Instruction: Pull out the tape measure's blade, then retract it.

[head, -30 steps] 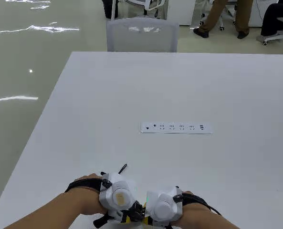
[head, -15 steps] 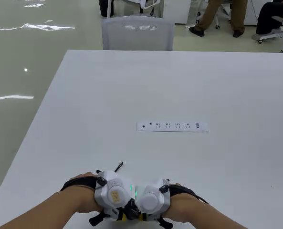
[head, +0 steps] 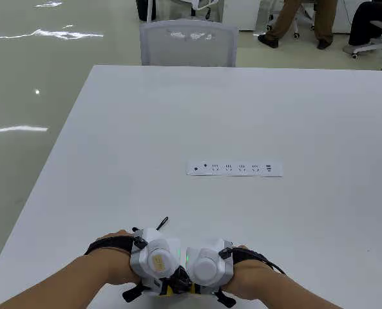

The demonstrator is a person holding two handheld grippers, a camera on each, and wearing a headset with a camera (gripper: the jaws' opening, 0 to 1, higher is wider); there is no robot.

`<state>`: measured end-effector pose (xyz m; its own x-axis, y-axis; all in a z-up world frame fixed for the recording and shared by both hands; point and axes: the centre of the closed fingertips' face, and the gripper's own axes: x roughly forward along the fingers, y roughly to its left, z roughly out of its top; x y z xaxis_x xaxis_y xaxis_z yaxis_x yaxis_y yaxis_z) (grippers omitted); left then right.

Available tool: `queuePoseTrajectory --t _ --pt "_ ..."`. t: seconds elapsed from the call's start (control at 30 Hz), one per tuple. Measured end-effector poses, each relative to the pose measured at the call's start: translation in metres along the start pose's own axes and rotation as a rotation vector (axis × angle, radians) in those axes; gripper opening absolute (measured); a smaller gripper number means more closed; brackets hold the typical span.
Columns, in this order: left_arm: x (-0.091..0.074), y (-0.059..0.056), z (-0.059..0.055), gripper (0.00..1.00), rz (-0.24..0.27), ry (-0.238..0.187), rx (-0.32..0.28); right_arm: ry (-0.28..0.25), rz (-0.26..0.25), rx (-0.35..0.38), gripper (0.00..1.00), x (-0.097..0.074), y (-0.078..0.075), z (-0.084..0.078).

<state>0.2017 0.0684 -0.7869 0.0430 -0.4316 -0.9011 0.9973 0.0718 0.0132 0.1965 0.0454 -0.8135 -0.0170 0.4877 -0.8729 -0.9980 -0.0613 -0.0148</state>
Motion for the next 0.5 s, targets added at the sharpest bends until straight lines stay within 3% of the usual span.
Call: queuePoseTrajectory --t 0.5 --pt "0.0012 0.0009 -0.0009 0.33 0.002 -0.004 -0.003 0.020 0.015 0.038 0.10 -0.0049 -0.0015 -0.0086"
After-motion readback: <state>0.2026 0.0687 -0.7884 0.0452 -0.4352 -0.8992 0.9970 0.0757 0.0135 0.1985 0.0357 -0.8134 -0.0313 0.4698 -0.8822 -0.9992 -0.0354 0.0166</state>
